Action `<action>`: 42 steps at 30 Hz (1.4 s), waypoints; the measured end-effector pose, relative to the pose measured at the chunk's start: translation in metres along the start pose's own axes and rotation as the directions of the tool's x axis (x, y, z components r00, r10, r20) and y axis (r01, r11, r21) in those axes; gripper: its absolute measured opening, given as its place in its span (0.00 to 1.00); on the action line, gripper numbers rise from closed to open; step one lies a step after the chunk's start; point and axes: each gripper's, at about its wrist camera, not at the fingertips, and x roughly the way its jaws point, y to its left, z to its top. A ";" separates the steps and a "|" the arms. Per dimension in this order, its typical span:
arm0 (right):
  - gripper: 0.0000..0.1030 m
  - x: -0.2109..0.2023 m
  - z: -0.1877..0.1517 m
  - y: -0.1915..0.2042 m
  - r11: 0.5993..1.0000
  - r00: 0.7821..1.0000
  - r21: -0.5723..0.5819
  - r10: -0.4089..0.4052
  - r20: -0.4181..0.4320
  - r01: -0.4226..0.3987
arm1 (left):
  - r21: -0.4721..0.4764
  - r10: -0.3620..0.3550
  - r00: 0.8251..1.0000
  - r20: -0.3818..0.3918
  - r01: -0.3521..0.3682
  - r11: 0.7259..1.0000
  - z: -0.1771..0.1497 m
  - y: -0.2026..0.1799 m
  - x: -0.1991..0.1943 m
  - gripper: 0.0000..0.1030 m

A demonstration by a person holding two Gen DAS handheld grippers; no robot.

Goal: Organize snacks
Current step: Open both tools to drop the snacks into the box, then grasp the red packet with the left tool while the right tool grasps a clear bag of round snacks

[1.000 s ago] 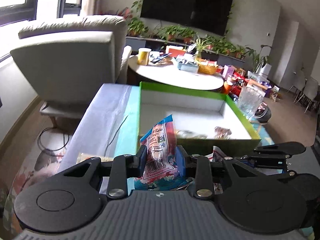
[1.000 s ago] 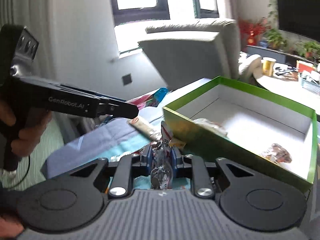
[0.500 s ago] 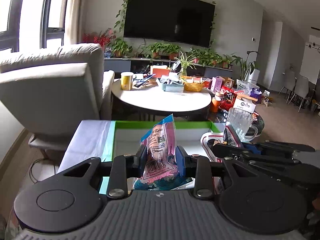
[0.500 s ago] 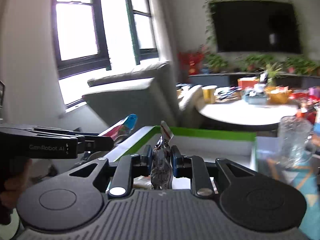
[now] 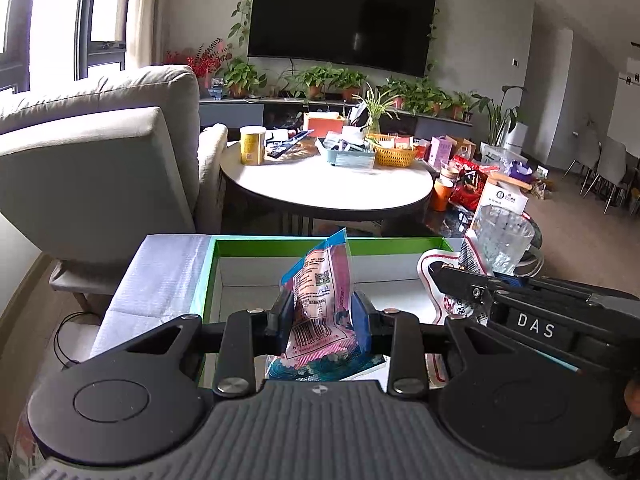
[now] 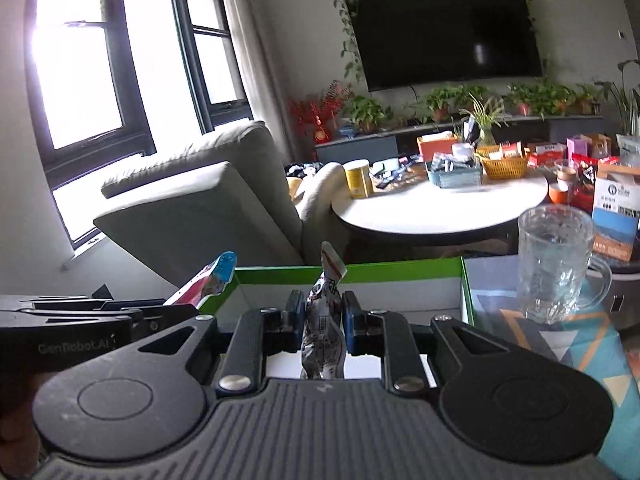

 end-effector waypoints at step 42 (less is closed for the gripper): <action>0.20 -0.081 -0.052 0.016 1.000 0.992 -0.024 -0.002 -0.123 -0.001 | 0.030 0.099 0.985 -0.144 -0.095 0.995 -0.091 0.036 -0.067 0.50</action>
